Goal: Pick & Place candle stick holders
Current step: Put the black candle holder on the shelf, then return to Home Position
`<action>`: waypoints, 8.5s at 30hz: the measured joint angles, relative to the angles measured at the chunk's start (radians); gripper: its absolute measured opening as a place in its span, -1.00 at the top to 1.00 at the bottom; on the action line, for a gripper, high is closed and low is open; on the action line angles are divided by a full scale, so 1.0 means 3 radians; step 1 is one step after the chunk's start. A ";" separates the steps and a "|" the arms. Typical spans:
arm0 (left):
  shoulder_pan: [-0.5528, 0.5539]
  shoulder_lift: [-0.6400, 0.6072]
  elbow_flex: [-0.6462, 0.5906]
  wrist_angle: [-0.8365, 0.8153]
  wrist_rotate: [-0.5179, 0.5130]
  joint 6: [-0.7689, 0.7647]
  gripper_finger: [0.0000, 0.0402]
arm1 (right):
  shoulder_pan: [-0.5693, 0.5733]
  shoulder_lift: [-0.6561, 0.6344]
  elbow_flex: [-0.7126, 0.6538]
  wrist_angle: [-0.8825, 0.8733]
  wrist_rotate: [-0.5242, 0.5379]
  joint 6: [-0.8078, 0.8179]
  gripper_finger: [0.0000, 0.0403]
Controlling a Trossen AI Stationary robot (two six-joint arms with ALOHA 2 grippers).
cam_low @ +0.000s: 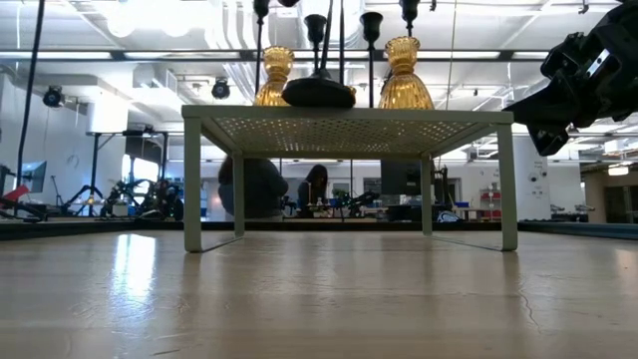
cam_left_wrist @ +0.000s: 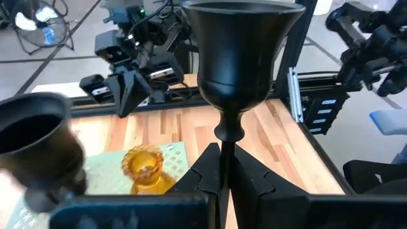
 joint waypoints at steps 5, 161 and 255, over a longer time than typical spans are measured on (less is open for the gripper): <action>0.0044 0.0024 0.0000 0.0049 0.0049 0.0009 0.91 | -0.0001 0.0001 0.0000 0.0000 0.0000 0.0000 0.96; -0.0192 0.0204 0.0020 0.0383 -0.1427 -0.0602 0.91 | -0.0001 0.0000 0.0000 0.0000 -0.0001 0.0000 0.96; -0.0034 -0.4385 -0.3798 0.1005 -0.0811 0.0423 0.99 | 0.0000 0.0001 0.0000 -0.0001 0.0000 0.0000 0.96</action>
